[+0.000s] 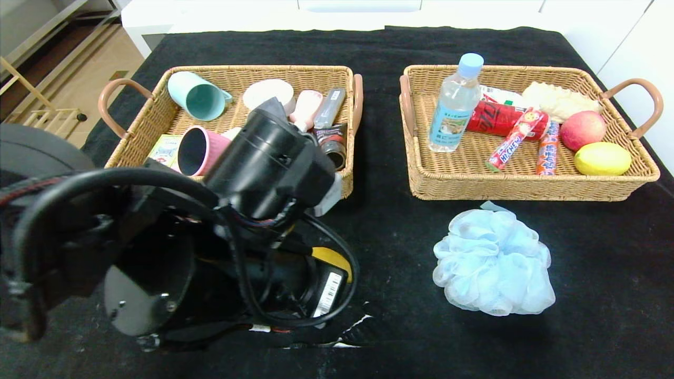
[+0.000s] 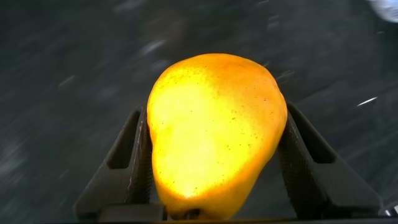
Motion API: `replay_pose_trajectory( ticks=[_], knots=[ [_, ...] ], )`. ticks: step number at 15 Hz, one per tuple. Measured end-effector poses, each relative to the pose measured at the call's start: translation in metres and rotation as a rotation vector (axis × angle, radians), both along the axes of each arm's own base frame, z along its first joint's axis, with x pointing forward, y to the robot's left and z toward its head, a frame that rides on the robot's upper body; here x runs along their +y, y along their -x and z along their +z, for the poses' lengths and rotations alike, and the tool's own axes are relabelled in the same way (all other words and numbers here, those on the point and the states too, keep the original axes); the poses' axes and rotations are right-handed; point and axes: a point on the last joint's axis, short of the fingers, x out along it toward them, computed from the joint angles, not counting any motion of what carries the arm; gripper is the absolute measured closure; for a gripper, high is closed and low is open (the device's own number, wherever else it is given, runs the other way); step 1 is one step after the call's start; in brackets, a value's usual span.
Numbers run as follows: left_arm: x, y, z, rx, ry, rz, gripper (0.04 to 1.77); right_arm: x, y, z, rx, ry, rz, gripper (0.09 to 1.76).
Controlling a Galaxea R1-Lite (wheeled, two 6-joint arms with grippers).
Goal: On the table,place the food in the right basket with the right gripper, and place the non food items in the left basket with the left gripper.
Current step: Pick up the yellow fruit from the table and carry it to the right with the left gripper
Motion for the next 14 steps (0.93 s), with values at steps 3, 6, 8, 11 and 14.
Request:
replay_pose_trajectory(
  ticks=[3,6,8,11,14],
  knots=[
    [-0.035,-0.001,-0.010,0.005,-0.025,-0.058,0.63,0.000,0.001,0.001,-0.004,-0.003,-0.001,0.14],
    [-0.060,-0.007,-0.025,-0.001,-0.064,-0.062,0.63,-0.001,0.002,0.002,-0.009,-0.004,-0.001,0.14],
    [-0.071,-0.013,-0.035,-0.001,-0.084,-0.055,0.63,-0.001,0.002,0.002,-0.011,-0.005,-0.001,0.14],
    [-0.081,-0.016,-0.042,-0.006,-0.096,-0.048,0.63,-0.002,0.004,0.002,-0.016,-0.007,-0.001,0.14],
    [-0.085,-0.016,-0.046,-0.013,-0.113,-0.046,0.63,-0.002,0.004,0.003,-0.019,-0.009,-0.001,0.14]
  ],
)
